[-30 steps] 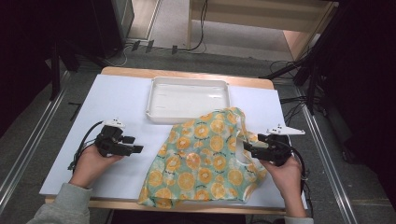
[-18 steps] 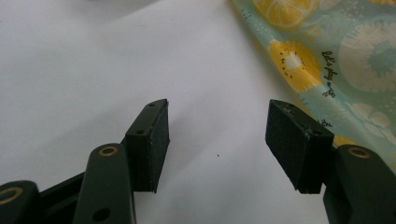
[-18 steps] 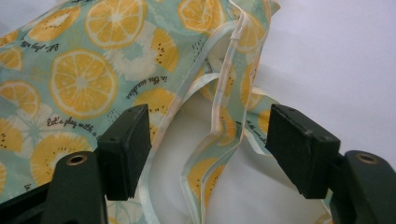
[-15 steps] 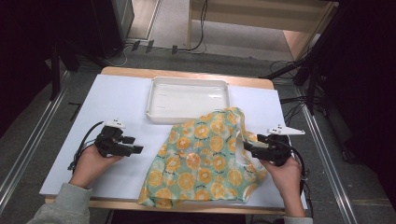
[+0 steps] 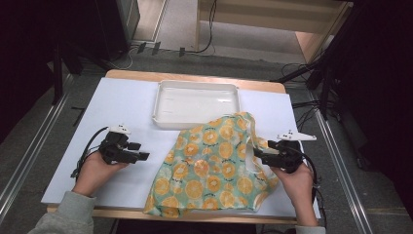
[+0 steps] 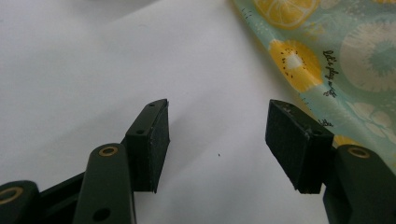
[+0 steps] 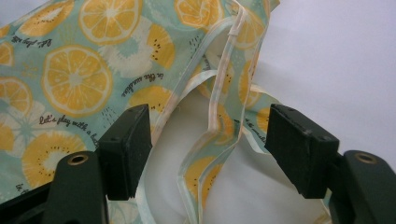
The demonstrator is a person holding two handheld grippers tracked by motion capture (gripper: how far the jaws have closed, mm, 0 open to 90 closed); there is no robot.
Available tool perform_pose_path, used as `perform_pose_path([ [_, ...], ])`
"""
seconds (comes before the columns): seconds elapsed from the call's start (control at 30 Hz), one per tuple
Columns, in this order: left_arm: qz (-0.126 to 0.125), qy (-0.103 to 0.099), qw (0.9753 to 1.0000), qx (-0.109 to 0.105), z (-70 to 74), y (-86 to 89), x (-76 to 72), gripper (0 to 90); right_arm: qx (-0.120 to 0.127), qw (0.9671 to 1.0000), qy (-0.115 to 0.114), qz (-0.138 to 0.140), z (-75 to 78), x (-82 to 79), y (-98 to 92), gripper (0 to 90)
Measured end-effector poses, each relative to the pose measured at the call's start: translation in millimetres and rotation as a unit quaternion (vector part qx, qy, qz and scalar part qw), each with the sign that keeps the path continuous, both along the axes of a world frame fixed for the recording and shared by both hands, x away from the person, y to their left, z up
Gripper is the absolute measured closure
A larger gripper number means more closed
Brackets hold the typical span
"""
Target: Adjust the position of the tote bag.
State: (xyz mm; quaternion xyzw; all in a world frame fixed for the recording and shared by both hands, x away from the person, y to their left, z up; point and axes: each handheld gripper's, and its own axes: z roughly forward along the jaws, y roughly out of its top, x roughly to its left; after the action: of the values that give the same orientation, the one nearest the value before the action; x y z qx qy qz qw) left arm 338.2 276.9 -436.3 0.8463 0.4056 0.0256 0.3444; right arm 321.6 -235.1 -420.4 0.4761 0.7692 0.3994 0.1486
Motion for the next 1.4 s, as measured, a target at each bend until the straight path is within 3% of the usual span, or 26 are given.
perform_pose_path([
  [0.3,0.000,-0.001,1.0000,0.000,-0.2,-0.3,0.1,40.4,-0.001,1.0000,0.000,-0.001,-0.8,5.9,2.3,33.1],
  [0.9,0.003,-0.002,1.0000,-0.002,-0.7,-0.1,0.5,40.4,-0.015,0.9997,0.013,-0.015,-9.8,39.3,7.4,32.9],
  [1.17,0.002,0.000,1.0000,0.001,-0.8,-0.2,0.8,40.4,-0.014,0.9998,0.010,-0.009,-10.7,49.1,11.1,33.1],
  [1.4,0.003,0.000,1.0000,-0.001,-1.1,-0.1,1.0,40.3,-0.036,0.9991,0.021,0.004,-19.5,60.2,18.8,33.4],
])
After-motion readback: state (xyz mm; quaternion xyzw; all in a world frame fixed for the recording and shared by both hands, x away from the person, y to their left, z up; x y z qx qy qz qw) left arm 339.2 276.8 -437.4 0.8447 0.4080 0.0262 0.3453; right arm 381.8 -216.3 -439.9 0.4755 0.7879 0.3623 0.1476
